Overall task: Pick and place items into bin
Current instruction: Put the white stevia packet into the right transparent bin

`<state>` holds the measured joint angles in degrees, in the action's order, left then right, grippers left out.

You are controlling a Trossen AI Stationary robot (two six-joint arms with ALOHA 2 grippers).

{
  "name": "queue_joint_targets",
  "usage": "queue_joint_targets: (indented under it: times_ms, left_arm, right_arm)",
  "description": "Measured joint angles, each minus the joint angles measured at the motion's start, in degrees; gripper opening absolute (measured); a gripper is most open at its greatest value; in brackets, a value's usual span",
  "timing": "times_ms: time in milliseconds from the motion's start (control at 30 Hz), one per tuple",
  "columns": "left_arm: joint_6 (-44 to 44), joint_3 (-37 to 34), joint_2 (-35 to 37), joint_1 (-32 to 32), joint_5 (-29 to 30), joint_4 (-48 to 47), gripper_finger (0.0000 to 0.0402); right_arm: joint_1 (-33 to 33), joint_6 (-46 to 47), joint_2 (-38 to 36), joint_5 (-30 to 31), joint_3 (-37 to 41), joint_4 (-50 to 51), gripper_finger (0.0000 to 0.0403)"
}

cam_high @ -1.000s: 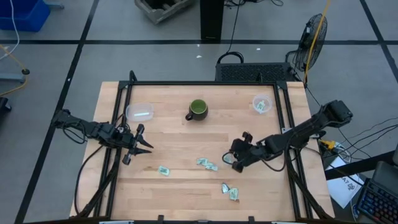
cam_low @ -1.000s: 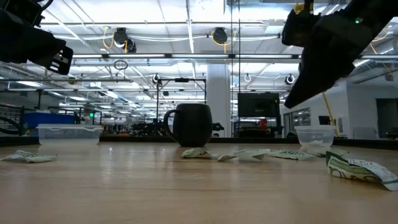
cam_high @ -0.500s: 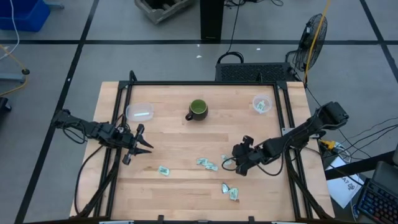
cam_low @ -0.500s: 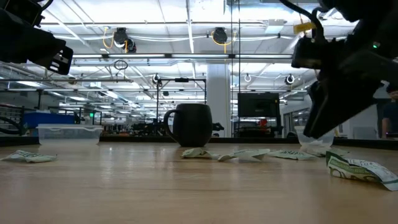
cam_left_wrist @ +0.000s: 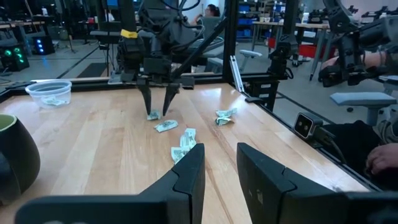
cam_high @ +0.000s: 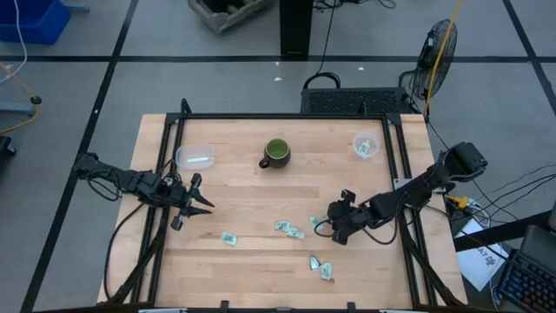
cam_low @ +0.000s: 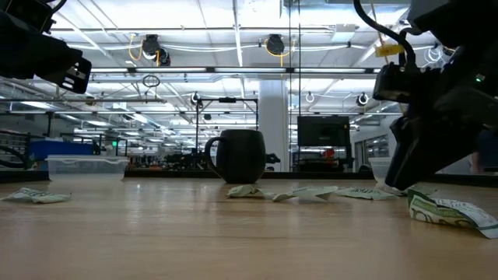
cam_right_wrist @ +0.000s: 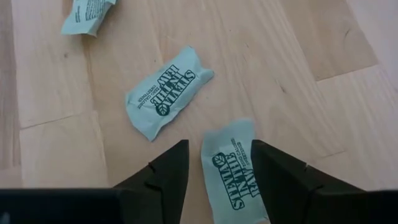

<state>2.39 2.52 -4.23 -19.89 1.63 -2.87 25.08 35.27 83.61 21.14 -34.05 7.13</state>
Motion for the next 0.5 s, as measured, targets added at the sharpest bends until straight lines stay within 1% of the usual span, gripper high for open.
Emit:
queue_joint_targets:
  times_ms: [133, 367, 500]
  left_arm:
    - [0.0, 0.0, 0.0, 0.0, 0.0, 0.0, 0.0097]
    - [0.0, 0.0, 0.0, 0.0, 0.0, 0.0, 0.0097]
    - [0.0, 0.0, 0.0, 0.0, 0.0, 0.0, 0.0097]
  right_arm:
    - [0.0, -0.1, 0.0, 1.1, 1.9, -3.0, 0.0164]
    - [0.0, 1.8, 0.0, 1.5, 3.0, -3.3, 0.0164]
    - [-0.4, 3.2, -0.1, 1.3, 3.5, -3.4, 0.0148]
